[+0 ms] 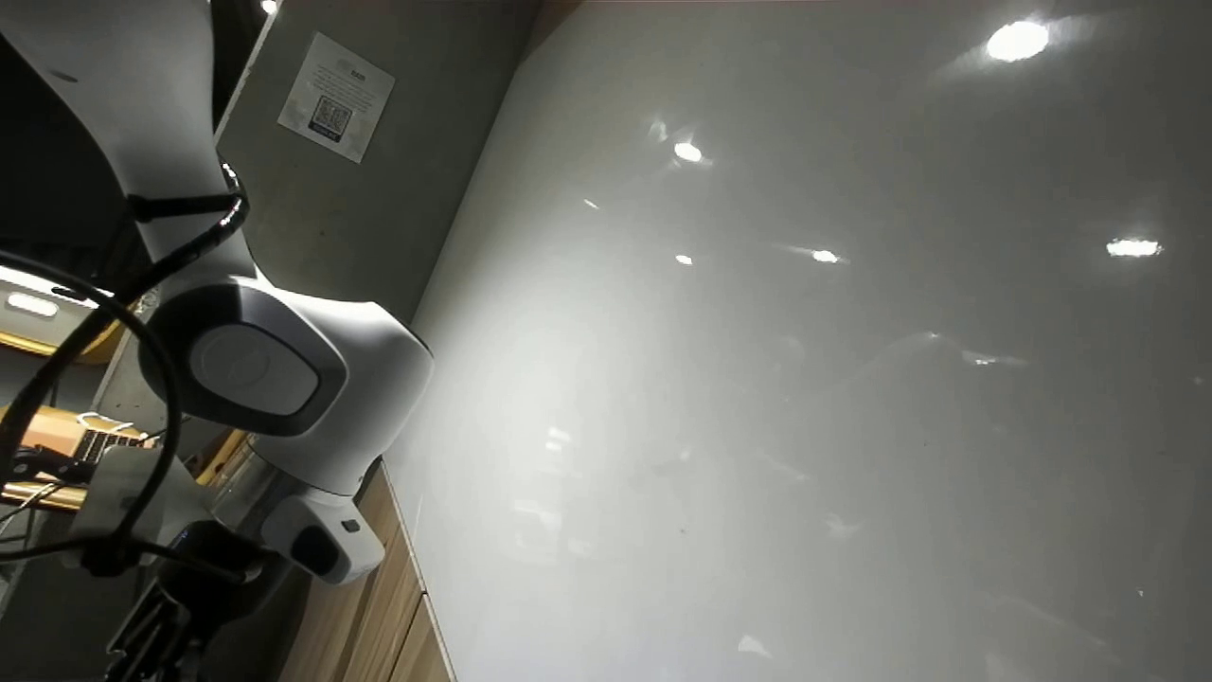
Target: Use the duster to rub the drawing on the white board
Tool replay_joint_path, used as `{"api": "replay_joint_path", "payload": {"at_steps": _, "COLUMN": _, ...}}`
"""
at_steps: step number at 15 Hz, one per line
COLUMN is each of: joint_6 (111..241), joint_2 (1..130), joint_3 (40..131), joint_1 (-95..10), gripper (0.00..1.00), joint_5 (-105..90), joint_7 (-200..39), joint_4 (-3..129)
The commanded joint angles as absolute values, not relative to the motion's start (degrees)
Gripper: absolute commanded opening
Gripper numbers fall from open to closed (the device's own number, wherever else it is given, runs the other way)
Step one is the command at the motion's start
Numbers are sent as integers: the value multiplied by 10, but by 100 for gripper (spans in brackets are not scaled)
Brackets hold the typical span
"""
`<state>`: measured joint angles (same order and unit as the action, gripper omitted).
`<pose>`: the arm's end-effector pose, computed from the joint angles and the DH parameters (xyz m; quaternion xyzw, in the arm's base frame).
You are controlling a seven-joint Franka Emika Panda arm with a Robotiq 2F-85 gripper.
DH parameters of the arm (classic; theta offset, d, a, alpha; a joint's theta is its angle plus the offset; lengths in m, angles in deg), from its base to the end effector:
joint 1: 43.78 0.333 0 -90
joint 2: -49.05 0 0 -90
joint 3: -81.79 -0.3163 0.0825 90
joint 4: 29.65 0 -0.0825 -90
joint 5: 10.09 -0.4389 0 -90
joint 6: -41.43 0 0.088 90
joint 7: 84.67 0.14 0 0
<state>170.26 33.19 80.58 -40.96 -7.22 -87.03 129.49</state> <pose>0.3711 0.0224 0.1998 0.9892 0.0725 -0.1255 0.0220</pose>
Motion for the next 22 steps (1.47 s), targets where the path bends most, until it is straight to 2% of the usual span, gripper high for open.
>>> {"api": "replay_joint_path", "payload": {"at_steps": 1, "joint_6": 1731, "joint_2": 326, "joint_3": 811, "joint_1": -409, "gripper": 79, "joint_5": -87, "joint_7": -889, "joint_4": 1293}}
{"api": "replay_joint_path", "payload": {"at_steps": 2, "joint_6": 1736, "joint_2": 326, "joint_3": 809, "joint_1": -409, "gripper": 81, "joint_5": -84, "joint_7": -888, "joint_4": 1292}}
{"api": "replay_joint_path", "payload": {"at_steps": 4, "joint_6": 1745, "joint_2": 328, "joint_3": 809, "joint_1": -409, "gripper": 94, "joint_5": -84, "joint_7": -888, "joint_4": 1290}}
{"api": "replay_joint_path", "payload": {"at_steps": 6, "joint_6": 1751, "joint_2": 330, "joint_3": 811, "joint_1": -411, "gripper": 100, "joint_5": -83, "joint_7": -889, "joint_4": 1290}}
{"api": "replay_joint_path", "payload": {"at_steps": 15, "joint_6": 1748, "joint_2": 328, "joint_3": 815, "joint_1": -413, "gripper": 100, "joint_5": -83, "joint_7": -896, "joint_4": 1290}}
{"api": "replay_joint_path", "payload": {"at_steps": 22, "joint_6": 1764, "joint_2": 216, "joint_3": 830, "joint_1": -407, "gripper": 100, "joint_5": -102, "joint_7": -935, "joint_4": 1275}}
